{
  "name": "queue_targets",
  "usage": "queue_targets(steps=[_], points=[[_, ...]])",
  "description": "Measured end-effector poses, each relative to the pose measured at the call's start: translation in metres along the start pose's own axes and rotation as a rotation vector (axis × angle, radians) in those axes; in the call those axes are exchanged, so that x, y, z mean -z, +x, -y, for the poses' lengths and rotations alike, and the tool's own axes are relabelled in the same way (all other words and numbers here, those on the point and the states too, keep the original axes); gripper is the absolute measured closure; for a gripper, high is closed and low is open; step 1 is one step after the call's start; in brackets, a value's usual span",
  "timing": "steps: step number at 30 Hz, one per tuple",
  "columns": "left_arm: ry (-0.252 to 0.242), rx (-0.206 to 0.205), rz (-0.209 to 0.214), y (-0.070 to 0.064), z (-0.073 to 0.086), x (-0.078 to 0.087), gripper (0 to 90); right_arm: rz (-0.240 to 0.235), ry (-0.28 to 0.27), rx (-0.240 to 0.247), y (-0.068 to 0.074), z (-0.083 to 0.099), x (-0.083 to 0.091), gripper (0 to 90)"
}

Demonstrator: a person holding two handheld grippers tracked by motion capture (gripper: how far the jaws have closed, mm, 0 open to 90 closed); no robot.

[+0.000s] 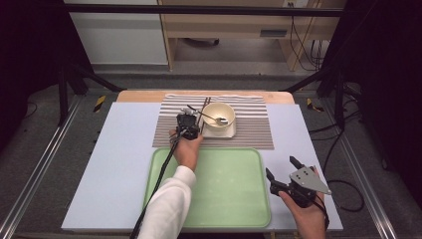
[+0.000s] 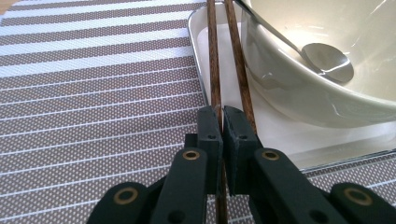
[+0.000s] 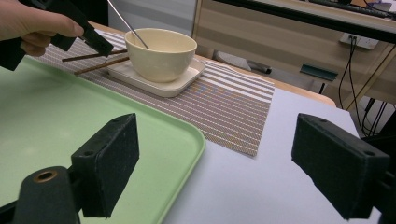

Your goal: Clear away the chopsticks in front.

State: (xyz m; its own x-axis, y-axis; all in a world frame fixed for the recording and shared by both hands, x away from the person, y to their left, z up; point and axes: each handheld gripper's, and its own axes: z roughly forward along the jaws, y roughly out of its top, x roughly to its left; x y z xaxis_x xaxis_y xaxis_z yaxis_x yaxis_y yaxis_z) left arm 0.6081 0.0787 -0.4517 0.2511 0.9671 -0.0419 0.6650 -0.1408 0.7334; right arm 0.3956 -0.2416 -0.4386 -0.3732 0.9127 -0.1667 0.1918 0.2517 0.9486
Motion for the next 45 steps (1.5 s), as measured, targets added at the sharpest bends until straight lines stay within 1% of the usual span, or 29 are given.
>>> queue_targets(steps=[5, 11, 18, 24, 28, 32, 37, 42, 43, 44, 45], points=[[-0.008, 0.006, -0.007, 0.005, 0.0, 0.004, 86.0, -0.002, 0.0, 0.003, 0.001, 0.0, 0.0, 15.0], [-0.013, 0.011, -0.004, 0.009, 0.0, 0.007, 86.0, -0.001, 0.0, 0.005, 0.001, 0.0, -0.001, 15.1], [-0.02, 0.013, -0.005, 0.01, 0.001, 0.009, 86.0, -0.003, 0.001, 0.007, 0.001, 0.0, -0.001, 15.1], [-0.033, 0.015, -0.007, 0.014, -0.001, 0.016, 86.1, -0.005, 0.002, 0.006, 0.002, 0.0, -0.001, 15.1], [-0.038, 0.024, -0.011, 0.019, -0.001, 0.023, 86.0, -0.005, 0.002, 0.009, 0.002, -0.001, -0.001, 15.1], [-0.044, 0.034, -0.016, 0.027, 0.002, 0.033, 86.0, -0.004, 0.004, 0.007, 0.002, 0.0, -0.001, 15.2], [-0.058, 0.051, -0.02, 0.038, 0.011, 0.05, 86.0, -0.004, 0.004, 0.008, 0.002, -0.001, -0.002, 15.2], [-0.069, 0.07, -0.025, 0.047, 0.026, 0.07, 86.0, -0.004, 0.004, 0.007, 0.003, -0.001, -0.002, 15.1], [-0.069, 0.074, -0.026, 0.05, 0.033, 0.077, 86.0, -0.004, 0.003, 0.007, 0.003, -0.001, -0.002, 15.1], [-0.069, 0.074, -0.026, 0.05, 0.033, 0.077, 86.0, -0.004, 0.003, 0.007, 0.003, -0.001, -0.002, 15.1], [-0.071, 0.08, -0.028, 0.053, 0.038, 0.082, 86.0, -0.004, 0.004, 0.007, 0.003, -0.001, -0.002, 15.2]])
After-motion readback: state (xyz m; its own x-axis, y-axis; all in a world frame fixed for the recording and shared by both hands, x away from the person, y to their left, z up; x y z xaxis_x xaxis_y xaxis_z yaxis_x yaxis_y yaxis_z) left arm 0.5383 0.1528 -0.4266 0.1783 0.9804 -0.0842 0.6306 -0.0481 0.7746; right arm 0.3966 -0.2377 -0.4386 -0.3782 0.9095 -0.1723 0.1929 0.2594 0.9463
